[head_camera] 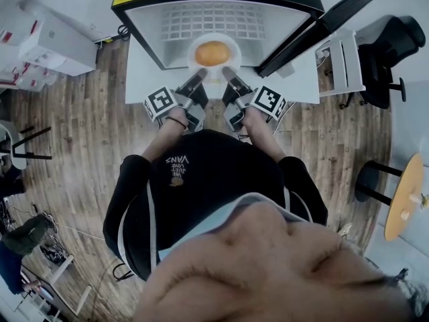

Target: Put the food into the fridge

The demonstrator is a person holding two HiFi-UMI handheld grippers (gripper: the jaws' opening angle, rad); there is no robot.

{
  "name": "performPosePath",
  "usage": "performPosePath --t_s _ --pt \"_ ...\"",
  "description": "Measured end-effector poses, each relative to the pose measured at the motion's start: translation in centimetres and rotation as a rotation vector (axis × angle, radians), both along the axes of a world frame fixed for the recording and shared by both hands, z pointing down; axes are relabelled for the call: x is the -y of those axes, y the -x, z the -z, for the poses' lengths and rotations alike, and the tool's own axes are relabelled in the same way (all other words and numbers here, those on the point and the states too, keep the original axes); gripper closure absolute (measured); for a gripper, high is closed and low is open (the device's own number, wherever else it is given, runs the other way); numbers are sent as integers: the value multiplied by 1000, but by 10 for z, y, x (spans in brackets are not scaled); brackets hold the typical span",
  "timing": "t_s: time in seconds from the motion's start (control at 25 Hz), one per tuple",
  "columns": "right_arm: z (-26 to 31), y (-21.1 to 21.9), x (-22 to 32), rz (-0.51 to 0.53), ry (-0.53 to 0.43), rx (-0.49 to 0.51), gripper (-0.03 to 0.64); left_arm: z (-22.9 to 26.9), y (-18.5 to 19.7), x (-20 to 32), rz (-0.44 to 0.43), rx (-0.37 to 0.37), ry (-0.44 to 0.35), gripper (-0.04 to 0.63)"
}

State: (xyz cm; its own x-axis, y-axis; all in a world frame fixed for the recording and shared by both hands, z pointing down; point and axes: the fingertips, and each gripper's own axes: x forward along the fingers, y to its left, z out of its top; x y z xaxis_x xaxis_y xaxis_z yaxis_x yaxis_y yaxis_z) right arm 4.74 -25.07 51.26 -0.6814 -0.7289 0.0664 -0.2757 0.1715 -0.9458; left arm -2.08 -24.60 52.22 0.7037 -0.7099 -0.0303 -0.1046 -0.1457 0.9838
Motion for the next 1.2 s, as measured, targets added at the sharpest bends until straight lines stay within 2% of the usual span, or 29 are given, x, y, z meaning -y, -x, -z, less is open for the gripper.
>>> performPosePath --t_s 0.24,0.44,0.68,1.2 --pt "0 7 40 -11 26 -4 588 1 7 41 -7 -10 23 566" --pt "-5 -4 45 -18 37 -13 588 -3 -2 46 -5 -6 26 566" --pt "-1 9 67 -24 47 4 588 -1 10 69 -10 -10 35 566" --pt "-6 5 87 -55 81 9 588 1 9 90 -37 -9 26 566"
